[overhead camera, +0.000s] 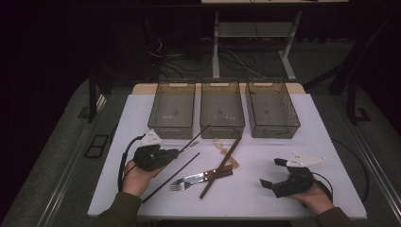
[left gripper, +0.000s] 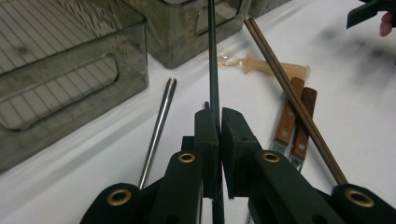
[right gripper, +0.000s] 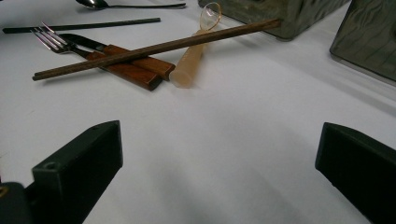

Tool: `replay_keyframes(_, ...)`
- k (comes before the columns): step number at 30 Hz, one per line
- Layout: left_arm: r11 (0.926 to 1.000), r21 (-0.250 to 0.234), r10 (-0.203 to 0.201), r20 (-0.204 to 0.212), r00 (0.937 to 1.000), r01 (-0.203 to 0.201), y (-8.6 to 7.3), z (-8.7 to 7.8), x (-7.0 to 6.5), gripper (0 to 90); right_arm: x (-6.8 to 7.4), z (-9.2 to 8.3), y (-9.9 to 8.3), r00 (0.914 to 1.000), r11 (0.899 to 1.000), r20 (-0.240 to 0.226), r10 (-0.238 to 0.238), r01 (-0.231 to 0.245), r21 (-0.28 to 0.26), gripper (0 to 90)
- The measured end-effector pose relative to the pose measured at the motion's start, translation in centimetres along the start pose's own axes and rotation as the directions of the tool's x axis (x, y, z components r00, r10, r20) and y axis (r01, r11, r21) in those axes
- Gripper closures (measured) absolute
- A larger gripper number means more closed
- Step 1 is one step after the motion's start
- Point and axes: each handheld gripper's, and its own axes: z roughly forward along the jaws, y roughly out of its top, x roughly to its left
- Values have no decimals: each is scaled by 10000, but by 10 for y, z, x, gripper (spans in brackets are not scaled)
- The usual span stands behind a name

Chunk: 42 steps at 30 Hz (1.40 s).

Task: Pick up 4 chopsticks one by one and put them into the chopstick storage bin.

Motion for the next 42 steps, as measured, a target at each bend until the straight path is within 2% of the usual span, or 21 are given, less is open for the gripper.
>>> replay_keyframes(23,9986,-519,-105,-309,9995,89,25,13,17,852,1,0,0,10000,10000,-24,37,-37,-6,7)
replay_keyframes(34,9987,-510,-54,-360,9993,35,38,22,27,852,0,0,0,10000,10000,-16,90,-90,-29,7)
replay_keyframes(42,9975,-654,-279,-346,9990,256,48,31,37,852,-1,-1,-1,9999,9999,-26,115,-115,-39,7)
